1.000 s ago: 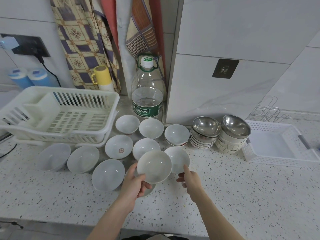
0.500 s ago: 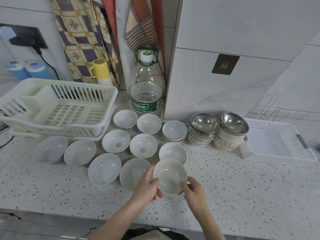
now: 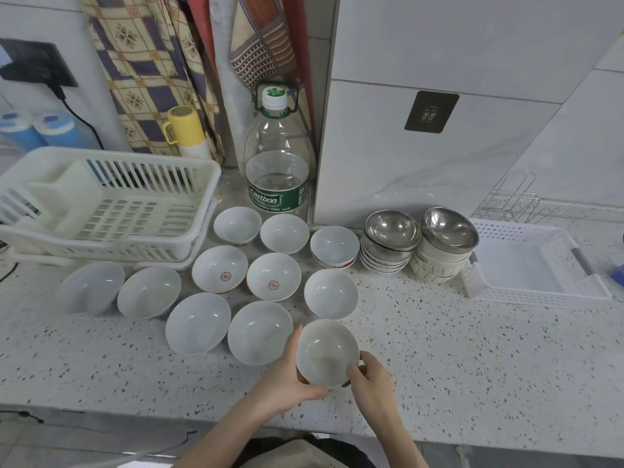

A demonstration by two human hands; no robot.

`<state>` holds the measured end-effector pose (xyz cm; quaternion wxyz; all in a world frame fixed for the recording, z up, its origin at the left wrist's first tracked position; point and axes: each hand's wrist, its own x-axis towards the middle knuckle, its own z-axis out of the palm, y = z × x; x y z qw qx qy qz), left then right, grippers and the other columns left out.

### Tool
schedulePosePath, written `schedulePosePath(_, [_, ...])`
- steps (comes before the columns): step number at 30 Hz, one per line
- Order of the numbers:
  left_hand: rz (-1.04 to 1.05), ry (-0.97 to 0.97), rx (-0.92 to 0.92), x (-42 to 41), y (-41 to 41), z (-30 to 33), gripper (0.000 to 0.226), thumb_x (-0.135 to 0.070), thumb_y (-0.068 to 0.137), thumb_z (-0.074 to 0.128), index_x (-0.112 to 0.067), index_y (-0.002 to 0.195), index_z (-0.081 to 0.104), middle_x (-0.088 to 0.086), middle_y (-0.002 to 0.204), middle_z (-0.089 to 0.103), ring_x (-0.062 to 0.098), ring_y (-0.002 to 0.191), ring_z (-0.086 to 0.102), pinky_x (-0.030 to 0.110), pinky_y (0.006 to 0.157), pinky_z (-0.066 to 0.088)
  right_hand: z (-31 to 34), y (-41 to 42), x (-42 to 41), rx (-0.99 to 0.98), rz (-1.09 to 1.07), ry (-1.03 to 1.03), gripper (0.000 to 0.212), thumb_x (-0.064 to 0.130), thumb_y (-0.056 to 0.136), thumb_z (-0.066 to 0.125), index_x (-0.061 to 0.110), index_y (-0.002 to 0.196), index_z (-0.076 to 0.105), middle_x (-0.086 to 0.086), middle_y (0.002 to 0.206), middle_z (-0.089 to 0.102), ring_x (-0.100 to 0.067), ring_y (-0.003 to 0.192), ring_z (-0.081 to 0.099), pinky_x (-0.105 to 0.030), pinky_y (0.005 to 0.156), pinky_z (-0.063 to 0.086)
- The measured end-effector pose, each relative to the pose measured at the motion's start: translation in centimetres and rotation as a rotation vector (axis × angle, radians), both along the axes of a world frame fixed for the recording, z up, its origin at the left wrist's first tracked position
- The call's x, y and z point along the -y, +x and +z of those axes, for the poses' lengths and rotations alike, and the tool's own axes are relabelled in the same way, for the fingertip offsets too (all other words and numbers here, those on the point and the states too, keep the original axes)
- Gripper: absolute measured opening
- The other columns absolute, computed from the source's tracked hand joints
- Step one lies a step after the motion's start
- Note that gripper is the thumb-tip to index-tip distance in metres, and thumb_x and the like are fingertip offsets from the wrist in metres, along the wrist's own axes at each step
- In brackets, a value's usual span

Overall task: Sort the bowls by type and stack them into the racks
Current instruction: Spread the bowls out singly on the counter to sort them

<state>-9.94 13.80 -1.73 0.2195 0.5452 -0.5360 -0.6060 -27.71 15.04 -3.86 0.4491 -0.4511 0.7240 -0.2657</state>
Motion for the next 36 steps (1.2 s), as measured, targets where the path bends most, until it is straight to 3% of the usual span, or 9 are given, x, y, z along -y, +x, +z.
schedulePosePath(3, [-0.024, -0.081, 0.069, 0.2, 0.1, 0.1, 0.099, -0.029, 0.061, 0.080, -0.086, 0.109, 0.015, -0.019, 0.131, 0.047, 0.008, 0.118, 0.054, 0.035, 0.084, 0.060, -0.5, 0.2, 0.0, 0.005, 0.015, 0.003, 0.017, 0.013, 0.090, 0.053, 0.019, 0.104, 0.062, -0.004, 0.062, 0.060, -0.012, 0.052, 0.046, -0.021, 0.048, 0.036])
schedulePosePath(9, [-0.049, -0.156, 0.080, 0.3, 0.0, 0.0, 0.096, -0.027, 0.062, 0.078, -0.051, 0.138, 0.024, -0.014, 0.131, 0.048, 0.009, 0.119, 0.053, 0.034, 0.085, 0.059, -1.2, 0.0, 0.1, 0.003, 0.022, 0.014, 0.023, 0.013, 0.090, 0.053, 0.022, 0.110, 0.059, -0.001, 0.058, 0.057, -0.004, 0.044, 0.044, -0.014, 0.042, 0.034])
schedulePosePath(14, [-0.074, -0.174, 0.091, 0.5, -0.1, 0.3, 0.093, -0.033, 0.061, 0.077, -0.057, 0.134, 0.023, -0.017, 0.131, 0.046, 0.003, 0.117, 0.052, 0.024, 0.081, 0.058, -1.5, -0.1, 0.1, 0.005, 0.021, 0.035, 0.024, 0.014, 0.091, 0.052, 0.027, 0.111, 0.055, -0.001, 0.058, 0.055, -0.007, 0.048, 0.045, -0.019, 0.045, 0.036])
schedulePosePath(19, [-0.127, -0.123, 0.252, 0.9, 0.2, 0.4, 0.099, -0.042, 0.059, 0.077, -0.082, 0.115, 0.006, -0.034, 0.117, 0.046, -0.001, 0.103, 0.055, 0.017, 0.073, 0.052, -1.4, -0.4, 0.3, 0.038, 0.023, 0.064, 0.030, 0.013, 0.090, 0.052, 0.025, 0.117, 0.054, 0.001, 0.057, 0.053, -0.004, 0.045, 0.044, -0.016, 0.043, 0.036])
schedulePosePath(21, [-0.162, -0.096, 0.366, 1.1, 0.4, 0.6, 0.103, -0.046, 0.061, 0.078, -0.074, 0.128, 0.005, -0.036, 0.104, 0.045, 0.000, 0.092, 0.055, 0.012, 0.065, 0.042, -1.2, -0.5, 0.4, 0.040, 0.044, 0.082, 0.031, 0.014, 0.090, 0.052, 0.025, 0.118, 0.052, -0.001, 0.061, 0.057, -0.004, 0.046, 0.047, -0.016, 0.044, 0.037])
schedulePosePath(23, [-0.194, -0.096, 0.468, 1.4, 0.5, 0.6, 0.104, -0.049, 0.062, 0.076, -0.060, 0.138, 0.005, -0.029, 0.104, 0.051, 0.002, 0.091, 0.057, 0.019, 0.068, 0.048, -1.1, -0.6, 0.6, 0.049, 0.063, 0.104, 0.030, 0.015, 0.090, 0.052, 0.026, 0.117, 0.050, -0.001, 0.063, 0.061, -0.002, 0.043, 0.048, -0.015, 0.043, 0.038])
schedulePosePath(27, [-0.213, -0.044, 0.545, 2.7, 0.9, 0.9, 0.079, -0.059, 0.071, 0.064, -0.053, 0.138, 0.023, -0.017, 0.105, 0.066, 0.006, 0.083, 0.068, 0.036, 0.080, 0.058, -0.8, -1.3, 1.0, 0.038, 0.087, 0.128, 0.023, 0.032, 0.092, 0.051, 0.024, 0.113, 0.058, 0.005, 0.062, 0.061, -0.007, 0.047, 0.050, -0.024, 0.049, 0.040])
schedulePosePath(31, [-0.051, -0.002, 0.463, 5.4, 1.5, 1.2, 0.049, -0.050, 0.087, 0.059, -0.032, 0.132, 0.052, -0.011, 0.074, 0.075, -0.006, 0.064, 0.066, 0.021, 0.065, 0.050, 0.3, -2.2, 2.0, -0.099, 0.077, 0.117, 0.029, 0.051, 0.092, 0.048, 0.029, 0.102, 0.065, 0.009, 0.072, 0.071, -0.003, 0.066, 0.065, -0.024, 0.057, 0.044])
schedulePosePath(36, [0.172, -0.026, 0.343, 10.6, 0.5, 2.0, 0.035, -0.037, 0.095, 0.055, -0.016, 0.123, 0.061, -0.003, 0.070, 0.075, 0.000, 0.077, 0.066, 0.023, 0.071, 0.048, 3.5, -4.6, 5.9, -0.213, -0.116, -0.002, 0.023, 0.043, 0.096, 0.049, 0.025, 0.097, 0.064, 0.010, 0.068, 0.070, -0.003, 0.046, 0.056, -0.023, 0.048, 0.044])
